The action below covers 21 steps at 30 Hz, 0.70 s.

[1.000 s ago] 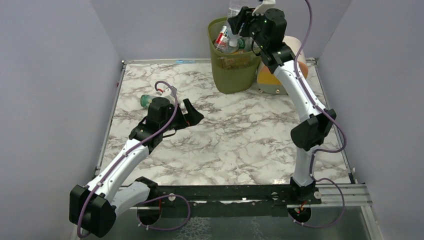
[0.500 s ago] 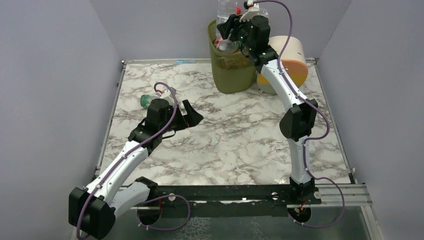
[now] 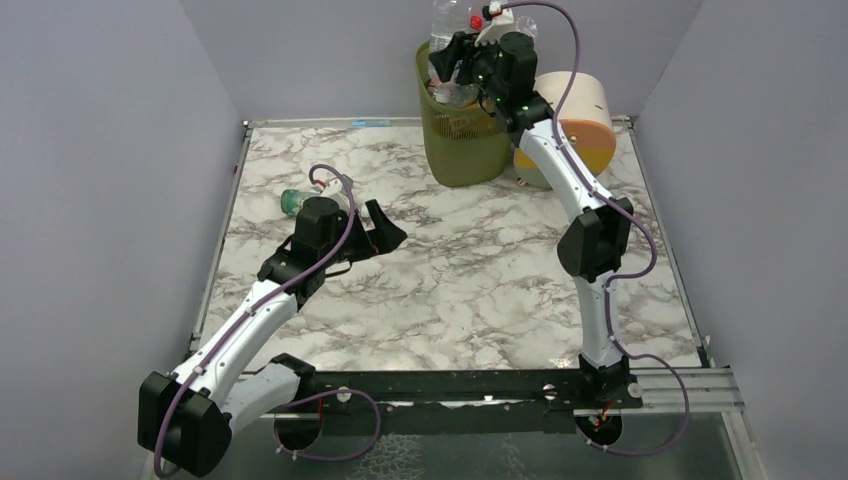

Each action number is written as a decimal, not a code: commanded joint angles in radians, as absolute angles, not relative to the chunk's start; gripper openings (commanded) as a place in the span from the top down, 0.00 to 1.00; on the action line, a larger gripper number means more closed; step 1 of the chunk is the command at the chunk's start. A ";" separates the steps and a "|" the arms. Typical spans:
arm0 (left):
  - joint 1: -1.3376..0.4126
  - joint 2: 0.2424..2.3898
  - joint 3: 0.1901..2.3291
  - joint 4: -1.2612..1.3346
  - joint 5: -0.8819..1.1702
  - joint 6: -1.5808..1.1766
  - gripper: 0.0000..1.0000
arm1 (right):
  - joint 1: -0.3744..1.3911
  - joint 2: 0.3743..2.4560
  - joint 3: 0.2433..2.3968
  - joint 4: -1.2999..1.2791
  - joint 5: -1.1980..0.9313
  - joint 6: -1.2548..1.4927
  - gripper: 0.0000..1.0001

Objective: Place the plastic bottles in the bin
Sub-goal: Place the plastic bottle in the trash bin.

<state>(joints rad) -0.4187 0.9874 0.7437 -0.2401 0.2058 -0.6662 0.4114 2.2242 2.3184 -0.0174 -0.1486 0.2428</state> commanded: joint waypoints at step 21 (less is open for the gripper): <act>-0.414 1.000 0.752 -0.209 0.229 -0.667 0.01 | 0.406 2.223 2.317 -0.114 -0.061 0.177 0.21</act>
